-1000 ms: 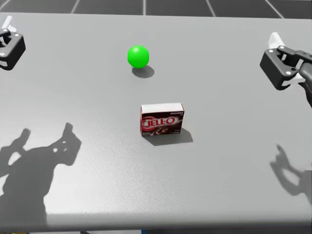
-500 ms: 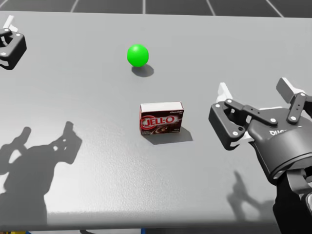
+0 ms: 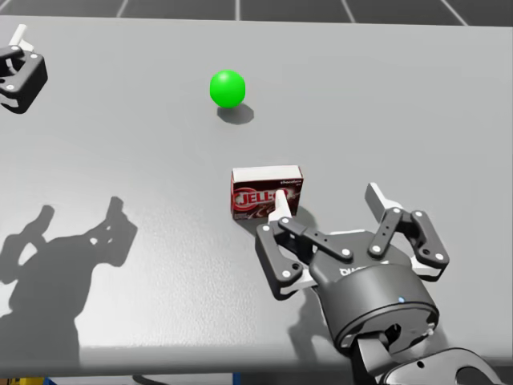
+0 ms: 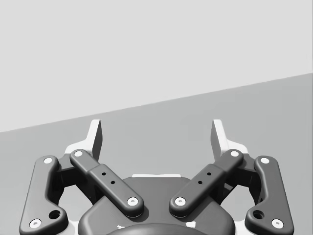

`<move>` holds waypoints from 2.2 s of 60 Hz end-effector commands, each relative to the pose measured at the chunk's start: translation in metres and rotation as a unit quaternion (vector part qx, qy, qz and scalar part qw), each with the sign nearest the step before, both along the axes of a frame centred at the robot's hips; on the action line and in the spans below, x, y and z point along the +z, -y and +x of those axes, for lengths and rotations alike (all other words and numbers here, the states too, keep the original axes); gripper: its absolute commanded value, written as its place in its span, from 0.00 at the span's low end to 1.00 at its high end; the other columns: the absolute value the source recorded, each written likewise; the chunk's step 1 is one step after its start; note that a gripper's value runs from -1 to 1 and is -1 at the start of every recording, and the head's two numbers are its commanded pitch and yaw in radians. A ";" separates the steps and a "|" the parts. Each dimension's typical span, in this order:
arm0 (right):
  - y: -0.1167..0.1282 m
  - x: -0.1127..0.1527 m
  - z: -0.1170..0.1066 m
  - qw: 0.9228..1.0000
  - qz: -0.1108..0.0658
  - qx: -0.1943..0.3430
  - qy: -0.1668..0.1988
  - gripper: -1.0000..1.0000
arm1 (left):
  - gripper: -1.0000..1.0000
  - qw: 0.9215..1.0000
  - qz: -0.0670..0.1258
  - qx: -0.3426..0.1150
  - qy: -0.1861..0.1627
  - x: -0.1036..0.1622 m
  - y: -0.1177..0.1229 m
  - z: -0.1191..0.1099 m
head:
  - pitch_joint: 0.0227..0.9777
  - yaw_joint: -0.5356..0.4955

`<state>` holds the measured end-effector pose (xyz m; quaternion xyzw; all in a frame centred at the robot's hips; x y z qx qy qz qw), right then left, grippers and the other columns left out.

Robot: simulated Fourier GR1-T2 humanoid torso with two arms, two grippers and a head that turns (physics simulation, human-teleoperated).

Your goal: Watch the red light. When it turns green, pick up the object.

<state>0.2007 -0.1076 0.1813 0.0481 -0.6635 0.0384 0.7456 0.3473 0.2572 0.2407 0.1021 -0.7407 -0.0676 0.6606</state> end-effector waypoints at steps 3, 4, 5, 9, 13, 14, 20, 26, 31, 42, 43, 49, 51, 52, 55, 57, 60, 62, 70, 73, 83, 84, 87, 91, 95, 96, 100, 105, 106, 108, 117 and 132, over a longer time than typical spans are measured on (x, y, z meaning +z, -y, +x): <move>-0.025 -0.012 0.002 1.000 0.012 0.001 -0.029 0.00 | 0.00 1.000 0.002 -0.001 -0.001 -0.001 0.001 0.001 | 0.86 0.47; -0.026 -0.012 0.003 0.999 0.011 0.000 -0.030 0.00 | 0.00 1.000 0.002 -0.001 -0.001 -0.001 0.001 0.001 | 0.86 0.47; -0.027 -0.013 0.003 0.999 0.010 -0.001 -0.030 0.00 | 0.00 1.000 0.002 -0.001 -0.001 -0.001 0.001 0.001 | 0.86 0.47; -0.031 -0.015 0.007 0.999 0.015 -0.002 -0.031 0.00 | 0.00 1.000 0.002 -0.001 -0.002 -0.001 0.001 0.001 | 0.86 0.47; -0.035 -0.018 0.011 0.999 0.011 -0.006 -0.030 0.00 | 0.00 1.000 0.001 -0.002 -0.001 -0.001 0.001 0.001 | 0.86 0.47; -0.035 -0.018 0.012 0.999 0.009 -0.005 -0.030 0.00 | 0.00 1.000 0.001 -0.002 -0.001 -0.001 0.001 0.000 | 0.86 0.47; -0.043 -0.022 0.018 0.999 0.002 -0.008 -0.033 0.00 | 0.00 1.000 0.001 -0.002 -0.001 -0.001 0.001 0.000 | 0.86 0.47; -0.049 -0.023 0.023 0.999 -0.004 -0.004 -0.037 0.00 | 0.00 1.000 0.001 -0.002 -0.001 0.000 0.001 0.000 | 0.86 0.47; -0.052 -0.023 0.028 0.999 -0.002 -0.007 -0.042 0.00 | 0.00 1.000 0.001 -0.002 -0.001 0.000 0.001 0.000 | 0.86 0.47; -0.055 -0.026 0.038 0.998 -0.004 -0.019 -0.055 0.00 | 0.00 1.000 0.000 0.000 0.001 0.000 0.001 0.000 | 0.86 0.47; -0.055 -0.027 0.039 0.998 -0.005 -0.020 -0.054 0.00 | 0.00 1.000 0.000 0.000 0.001 0.000 0.001 0.000 | 0.86 0.47; -0.056 -0.029 0.045 0.998 -0.006 -0.022 -0.058 0.00 | 0.00 1.000 0.000 0.001 0.001 0.001 0.001 0.000 | 0.86 0.47; -0.057 -0.030 0.046 0.998 -0.007 -0.023 -0.058 0.00 | 0.00 1.000 0.000 0.000 0.002 0.001 0.001 -0.001 | 0.86 0.47; -0.057 -0.030 0.047 0.998 -0.007 -0.023 -0.058 0.00 | 0.00 1.000 0.000 0.000 0.002 0.001 0.001 0.000 | 0.86 0.47; -0.057 -0.031 0.049 0.998 -0.008 -0.024 -0.058 0.00 | 0.00 1.000 0.000 0.000 0.002 0.001 0.001 0.000 | 0.86 0.47; -0.057 -0.032 0.051 0.998 -0.010 -0.026 -0.058 0.00 | 0.00 1.000 0.000 -0.001 0.002 0.001 0.001 0.000 | 0.86 0.47; -0.058 -0.033 0.053 0.998 -0.010 -0.026 -0.060 0.00 | 0.00 1.000 0.001 -0.001 0.002 0.001 0.001 0.000 | 0.86 0.47; -0.059 -0.034 0.055 0.998 -0.013 -0.028 -0.058 0.00 | 0.00 1.000 0.001 -0.001 0.002 0.001 0.002 0.000 | 0.86 0.47; -0.060 -0.036 0.061 0.998 -0.017 -0.029 -0.060 0.00 | 0.00 1.000 0.001 -0.002 0.002 0.000 0.002 0.000 | 0.86 0.47; -0.061 -0.037 0.063 0.998 -0.020 -0.030 -0.060 0.00 | 0.00 1.000 0.001 -0.002 0.002 0.000 0.002 0.000 | 0.86 0.47; -0.064 -0.041 0.071 0.997 -0.027 -0.029 -0.063 0.00 | 0.00 1.000 0.001 -0.003 0.002 0.000 0.002 0.000 | 0.86 0.46; -0.064 -0.040 0.072 0.997 -0.027 -0.029 -0.063 0.00 | 0.00 1.000 0.001 -0.003 0.002 0.000 0.002 0.000 | 0.86 0.46; -0.065 -0.041 0.074 0.997 -0.028 -0.029 -0.064 0.00 | 0.00 1.000 0.001 -0.003 0.002 0.000 0.002 0.000 | 0.86 0.46; -0.066 -0.042 0.076 0.997 -0.031 -0.028 -0.065 0.00 | 0.00 1.000 0.001 -0.003 0.002 0.000 0.002 0.000 | 0.87 0.47; -0.066 -0.043 0.078 0.997 -0.031 -0.029 -0.066 0.00 | 0.00 1.000 0.001 -0.003 0.002 0.000 0.002 0.000 | 0.87 0.47; -0.066 -0.043 0.079 0.997 -0.032 -0.029 -0.067 0.00 | 0.00 1.000 0.001 -0.003 0.002 0.000 0.002 0.000 | 0.87 0.46; -0.066 -0.044 0.079 0.997 -0.034 -0.030 -0.068 0.00 | 0.00 1.000 0.001 -0.003 0.002 0.000 0.002 0.000 | 0.87 0.46; -0.065 -0.044 0.080 0.997 -0.025 -0.021 -0.066 0.44 | 0.00 1.000 0.001 -0.003 0.002 0.000 0.002 0.000 | 0.87 0.46; -0.064 -0.044 0.080 0.997 -0.026 -0.019 -0.066 0.90 | 0.00 1.000 0.001 -0.003 0.002 0.000 0.002 0.000 | 0.87 0.46; -0.063 -0.045 0.081 0.997 -0.025 -0.021 -0.063 1.00 | 0.00 1.000 0.001 -0.003 0.002 0.000 0.002 0.000 | 0.87 0.46; -0.062 -0.045 0.080 0.997 -0.026 -0.022 -0.063 1.00 | 0.00 1.000 0.001 -0.003 0.002 0.000 0.002 0.000 | 0.85 0.46; -0.061 -0.044 0.081 0.998 -0.023 -0.022 -0.060 1.00 | 0.00 1.000 0.001 -0.003 0.002 0.000 0.002 0.000 | 0.70 0.46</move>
